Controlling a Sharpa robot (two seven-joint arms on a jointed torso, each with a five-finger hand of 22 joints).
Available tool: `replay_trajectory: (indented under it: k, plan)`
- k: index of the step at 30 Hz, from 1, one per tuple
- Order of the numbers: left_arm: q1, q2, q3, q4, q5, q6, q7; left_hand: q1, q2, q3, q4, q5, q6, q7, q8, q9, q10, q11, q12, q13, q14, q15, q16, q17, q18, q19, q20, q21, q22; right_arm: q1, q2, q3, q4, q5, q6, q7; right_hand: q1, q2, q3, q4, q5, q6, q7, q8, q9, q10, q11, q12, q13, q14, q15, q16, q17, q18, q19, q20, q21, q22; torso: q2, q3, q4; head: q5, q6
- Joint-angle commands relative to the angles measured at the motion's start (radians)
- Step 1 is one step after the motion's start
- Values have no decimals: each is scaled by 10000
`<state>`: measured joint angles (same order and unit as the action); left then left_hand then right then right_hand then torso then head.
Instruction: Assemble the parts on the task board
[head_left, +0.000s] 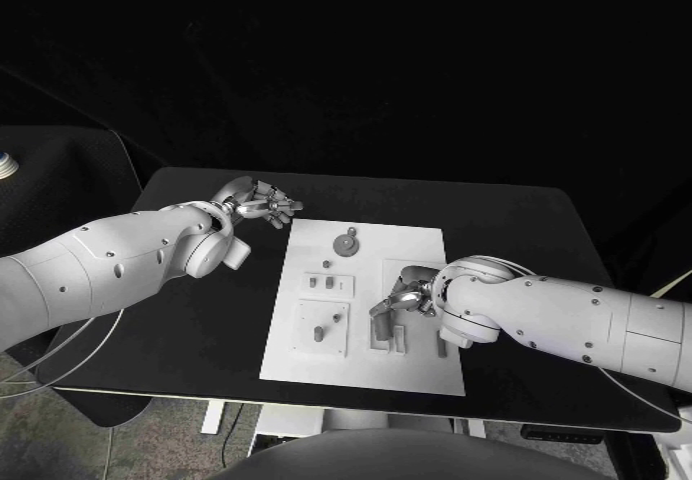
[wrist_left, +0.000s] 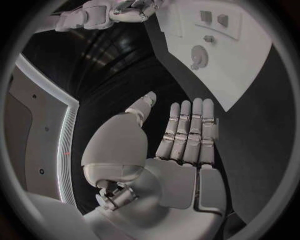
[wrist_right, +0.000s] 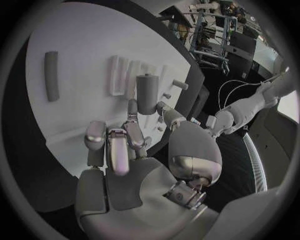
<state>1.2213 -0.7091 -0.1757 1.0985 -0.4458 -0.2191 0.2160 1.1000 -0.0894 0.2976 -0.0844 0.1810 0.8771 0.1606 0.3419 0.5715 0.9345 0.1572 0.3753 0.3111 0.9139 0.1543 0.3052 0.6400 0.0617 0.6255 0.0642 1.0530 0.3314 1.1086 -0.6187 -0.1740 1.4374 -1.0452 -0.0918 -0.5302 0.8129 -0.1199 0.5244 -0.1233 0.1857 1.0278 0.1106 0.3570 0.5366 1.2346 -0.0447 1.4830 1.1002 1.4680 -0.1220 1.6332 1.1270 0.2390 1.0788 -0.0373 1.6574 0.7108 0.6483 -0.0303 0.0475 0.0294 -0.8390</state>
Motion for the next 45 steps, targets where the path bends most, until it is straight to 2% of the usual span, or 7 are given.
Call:
replay_trajectory:
  k: [1, 9, 13, 17, 25, 33, 45]
  plan:
    - [8, 14, 6, 16, -27, 136, 32, -75, 44, -13, 43, 29, -4, -26, -57, -12, -55, 21, -70, -4, -85, -13, -48, -13, 137, -56, -18, -69, -16, -61, 70, -43, -48, -143, 229, -117, 135, 30, 29, -51, 23, 84, 321, -43, -21, -79, 27, -5, 18, 680, -71, -19, 9, 228, -20, -44, 1153, 10, 3, 2, 5, -14, -11]
    - [8, 11, 5, 21, -28, 163, 12, -78, 44, -15, 44, 29, -10, -25, -61, -13, -57, 21, -74, -4, -88, -13, -50, -15, 136, -60, -17, -71, -16, -61, 104, -43, -173, -107, 251, -200, 256, 29, 72, -88, 32, 66, 323, -48, -19, -88, 29, -5, 25, 669, -70, -22, 3, 228, -25, -48, 1155, 14, -2, 2, 1, -29, -8]
    - [8, 14, 5, 27, -29, 216, -5, -81, 44, -16, 46, 29, -15, -23, -64, -14, -59, 21, -77, -4, -89, -12, -51, -16, 135, -63, -17, -73, -16, -61, 127, -43, -189, 188, 314, -243, 579, 238, 272, -102, 217, 93, 322, -35, -9, -100, 42, -9, 42, 671, -62, -20, 21, 228, -30, -42, 1150, 20, -2, 1, 2, -31, -15]
    - [8, 13, 5, 32, -44, 217, -11, -85, 45, -18, 49, 29, -19, -22, -67, -16, -60, 21, -80, -4, -91, -12, -52, -17, 134, -65, -16, -74, -16, -61, 134, -43, -188, 212, 278, -246, 836, 318, 412, -139, 390, 104, 320, -32, -6, -102, 51, -8, 57, 676, -59, -10, 35, 228, -38, -33, 1150, 29, 0, 5, 0, -33, -14]
    - [8, 2, 4, 31, -66, 210, -24, -91, 48, -20, 53, 29, -26, -20, -71, -17, -63, 22, -84, -4, -93, -12, -54, -19, 132, -68, -15, -76, -16, -61, 92, -44, -189, 361, 232, -248, 1602, 470, 822, -171, 1630, 155, 321, -6, 24, -95, 72, 0, 118, 671, -50, 35, 74, 228, -79, 6, 1181, 91, 0, 5, 5, -32, -19]
    - [8, 17, 4, 30, -86, 236, -48, -95, 49, -21, 56, 29, -30, -19, -74, -18, -65, 22, -88, -4, -94, -12, -54, -20, 131, -71, -15, -78, -16, -61, 42, -44, -117, 519, 203, -270, 1623, 437, 831, -167, 1812, 154, 322, -6, 27, -97, 75, 0, 123, 665, -48, 38, 75, 228, -87, 13, 1184, 98, -1, 3, -1, -32, -23]
    - [8, -6, 2, 27, -139, 214, -92, -101, 50, -24, 60, 29, -36, -17, -78, -20, -72, 24, -95, -5, -95, -12, -56, -22, 129, -74, -14, -80, -17, 19, -410, -43, 371, 1538, 93, -456, 1604, 428, 822, -145, 1890, 178, 321, 7, 34, -95, 78, 0, 126, 664, -47, 39, 73, 228, -86, 18, 1187, 102, -2, 7, -6, -24, -41]
